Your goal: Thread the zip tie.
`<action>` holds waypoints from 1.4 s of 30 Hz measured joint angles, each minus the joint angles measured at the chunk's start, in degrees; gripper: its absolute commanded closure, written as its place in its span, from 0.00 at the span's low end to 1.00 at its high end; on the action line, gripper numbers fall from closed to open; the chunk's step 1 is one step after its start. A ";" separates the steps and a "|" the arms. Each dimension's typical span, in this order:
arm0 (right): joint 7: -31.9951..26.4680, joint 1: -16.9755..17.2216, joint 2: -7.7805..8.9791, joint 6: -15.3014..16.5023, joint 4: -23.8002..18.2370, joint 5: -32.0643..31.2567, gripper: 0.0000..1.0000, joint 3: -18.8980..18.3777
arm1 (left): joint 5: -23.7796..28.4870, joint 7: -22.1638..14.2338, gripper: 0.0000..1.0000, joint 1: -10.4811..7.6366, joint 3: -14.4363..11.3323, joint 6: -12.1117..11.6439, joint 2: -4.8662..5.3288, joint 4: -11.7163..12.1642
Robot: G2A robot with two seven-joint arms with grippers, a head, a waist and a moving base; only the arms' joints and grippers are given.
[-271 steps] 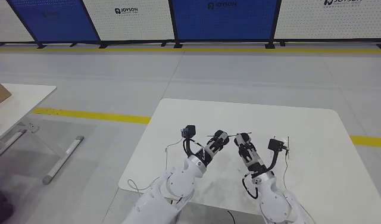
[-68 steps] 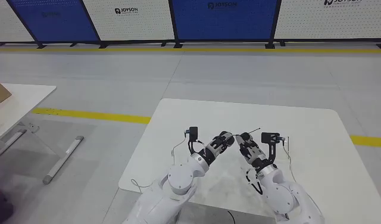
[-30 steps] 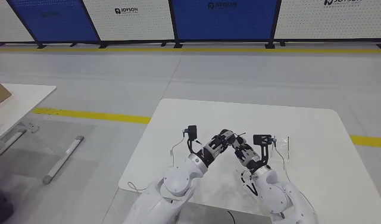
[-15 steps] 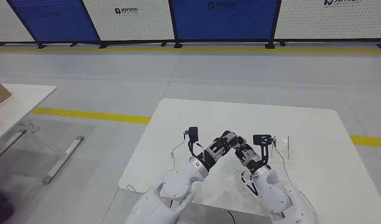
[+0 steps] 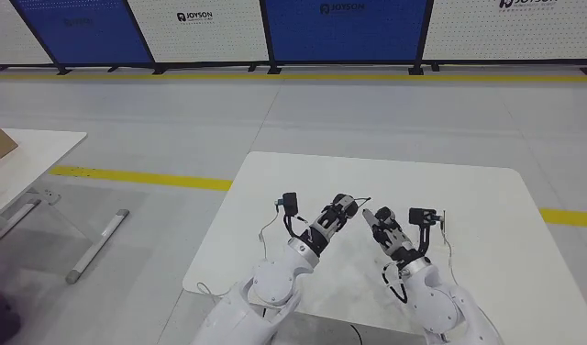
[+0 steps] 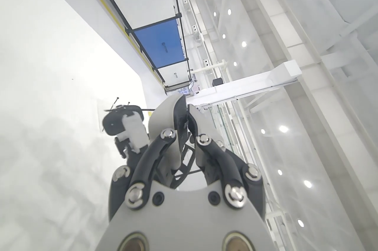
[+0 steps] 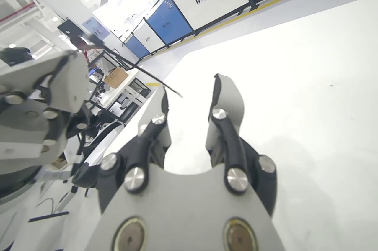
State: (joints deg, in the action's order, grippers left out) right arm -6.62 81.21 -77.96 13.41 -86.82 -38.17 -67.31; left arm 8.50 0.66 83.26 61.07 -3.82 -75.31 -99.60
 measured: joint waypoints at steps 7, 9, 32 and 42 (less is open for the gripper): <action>1.19 5.57 1.02 5.97 -5.71 11.32 0.00 -7.24 | 2.68 -2.07 1.00 -0.41 1.50 1.18 0.12 0.89; 1.98 7.09 1.28 6.21 -7.80 15.02 0.00 -9.11 | 3.11 -2.55 1.00 -0.13 2.01 1.50 0.22 0.91; -0.97 10.99 2.75 3.79 -12.34 33.66 0.00 -15.71 | 10.44 -3.39 1.00 0.95 5.90 2.19 0.48 1.67; 9.46 10.86 2.13 -0.58 -10.58 44.00 0.00 -20.38 | 9.83 1.50 1.00 2.63 8.71 0.14 0.59 4.06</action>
State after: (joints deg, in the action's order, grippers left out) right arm 2.84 92.07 -75.82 12.83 -97.40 5.84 -87.69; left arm 18.33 2.15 85.89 69.78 -3.67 -74.72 -95.53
